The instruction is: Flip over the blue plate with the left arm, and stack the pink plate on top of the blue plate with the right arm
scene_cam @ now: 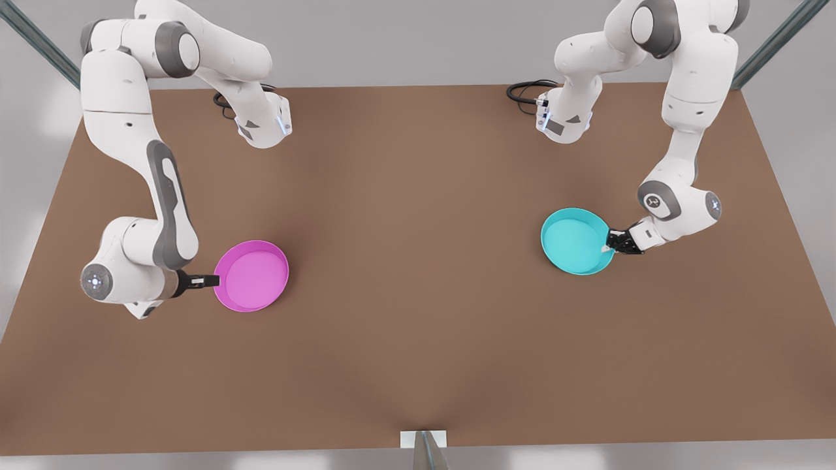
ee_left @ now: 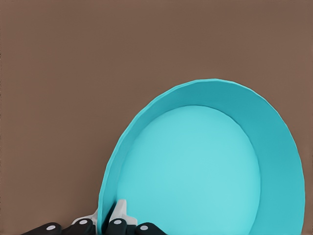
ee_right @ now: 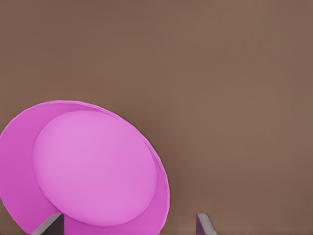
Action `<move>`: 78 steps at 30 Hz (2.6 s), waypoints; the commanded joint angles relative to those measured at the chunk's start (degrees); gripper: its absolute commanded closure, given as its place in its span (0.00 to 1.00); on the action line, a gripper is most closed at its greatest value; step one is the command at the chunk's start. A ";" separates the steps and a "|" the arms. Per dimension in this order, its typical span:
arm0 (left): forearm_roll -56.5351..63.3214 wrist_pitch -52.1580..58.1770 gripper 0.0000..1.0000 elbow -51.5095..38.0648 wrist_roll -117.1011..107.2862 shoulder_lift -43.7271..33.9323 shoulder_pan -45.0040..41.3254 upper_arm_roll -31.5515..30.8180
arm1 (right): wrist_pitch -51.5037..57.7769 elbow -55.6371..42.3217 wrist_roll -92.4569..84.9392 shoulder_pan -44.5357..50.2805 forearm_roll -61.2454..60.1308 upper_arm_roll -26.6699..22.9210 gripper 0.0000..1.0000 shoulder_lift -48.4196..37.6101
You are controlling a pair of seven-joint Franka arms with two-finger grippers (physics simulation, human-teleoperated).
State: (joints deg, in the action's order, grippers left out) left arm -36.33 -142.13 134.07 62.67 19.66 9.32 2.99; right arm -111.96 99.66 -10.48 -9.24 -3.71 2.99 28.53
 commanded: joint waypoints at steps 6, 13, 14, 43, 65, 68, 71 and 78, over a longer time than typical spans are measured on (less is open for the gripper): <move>2.48 4.92 0.79 -5.30 -0.52 -2.25 -0.01 0.18 | -1.42 -0.26 -2.80 -0.52 -0.07 0.00 0.00 1.09; 39.31 39.64 0.79 -35.27 -55.44 -0.23 -9.14 0.00 | -1.68 -0.17 -3.59 -0.87 -0.16 0.09 0.00 1.62; 41.86 44.02 0.79 -38.69 -62.29 -0.06 -11.42 0.00 | -1.51 -0.26 -3.59 -0.87 -0.16 0.09 0.00 1.62; 114.47 97.66 0.79 -74.65 -111.54 41.86 -67.77 -5.89 | -3.18 -0.61 -5.61 -2.54 -0.60 0.09 0.00 3.11; 117.63 101.09 0.79 -80.45 -111.80 54.61 -72.43 -8.52 | -3.62 -0.35 -6.31 -2.80 -1.30 0.27 0.00 4.25; 117.63 100.29 0.79 -80.54 -111.71 55.23 -72.43 -9.23 | -3.97 -0.44 -6.31 -2.72 -1.30 0.27 0.00 4.61; 117.63 99.41 0.76 -80.54 -111.71 55.23 -72.34 -9.58 | -4.58 -0.35 -6.31 -2.63 -1.30 0.18 0.00 4.78; 116.66 96.78 0.00 -83.70 -111.80 55.14 -71.99 -10.89 | -6.43 -0.35 -6.31 -2.63 -1.30 0.27 0.00 6.19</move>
State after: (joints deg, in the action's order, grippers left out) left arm 80.81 -43.59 50.92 -45.80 74.92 -62.64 -7.84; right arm -117.37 99.31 -16.12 -11.88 -4.94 3.24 34.73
